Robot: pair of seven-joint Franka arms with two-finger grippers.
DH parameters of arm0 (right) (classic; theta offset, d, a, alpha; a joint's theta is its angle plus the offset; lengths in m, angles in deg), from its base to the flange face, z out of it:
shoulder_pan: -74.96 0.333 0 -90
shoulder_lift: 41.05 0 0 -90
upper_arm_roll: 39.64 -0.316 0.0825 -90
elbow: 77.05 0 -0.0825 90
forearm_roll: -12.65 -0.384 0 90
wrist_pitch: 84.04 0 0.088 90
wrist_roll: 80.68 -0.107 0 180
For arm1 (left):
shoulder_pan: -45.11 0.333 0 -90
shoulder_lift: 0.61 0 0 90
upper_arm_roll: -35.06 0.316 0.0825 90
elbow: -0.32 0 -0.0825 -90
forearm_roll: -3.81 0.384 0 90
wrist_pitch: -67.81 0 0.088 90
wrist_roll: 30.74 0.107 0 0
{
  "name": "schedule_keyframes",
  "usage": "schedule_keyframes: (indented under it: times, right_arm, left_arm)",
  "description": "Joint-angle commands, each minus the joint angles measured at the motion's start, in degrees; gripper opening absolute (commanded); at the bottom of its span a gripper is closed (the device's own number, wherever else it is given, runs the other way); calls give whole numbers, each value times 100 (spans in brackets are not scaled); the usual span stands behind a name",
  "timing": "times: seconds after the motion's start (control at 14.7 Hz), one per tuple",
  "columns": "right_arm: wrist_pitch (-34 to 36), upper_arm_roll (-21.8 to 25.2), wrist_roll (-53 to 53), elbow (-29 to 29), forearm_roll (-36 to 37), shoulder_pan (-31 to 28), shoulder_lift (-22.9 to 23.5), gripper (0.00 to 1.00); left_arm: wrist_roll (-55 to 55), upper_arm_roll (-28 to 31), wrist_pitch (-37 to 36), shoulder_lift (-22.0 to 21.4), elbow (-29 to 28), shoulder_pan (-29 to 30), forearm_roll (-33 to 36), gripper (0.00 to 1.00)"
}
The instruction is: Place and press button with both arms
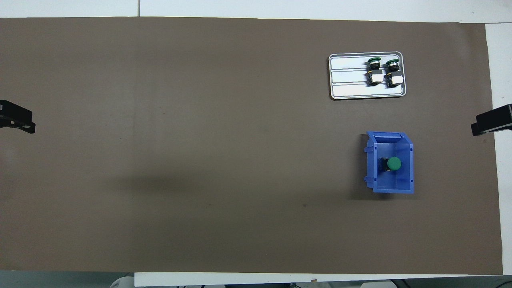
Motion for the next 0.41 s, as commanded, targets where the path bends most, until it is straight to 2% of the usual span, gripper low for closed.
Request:
schedule_keyframes:
  times: [0.0, 0.34]
  right_arm:
    - [84, -39, 92, 85, 33, -51, 29, 100]
    - [84, -39, 83, 85, 24, -42, 29, 100]
  left_arm:
    - [52, -31, 91, 5, 13, 18, 61, 100]
    - [44, -31, 292, 14, -4, 53, -35, 100]
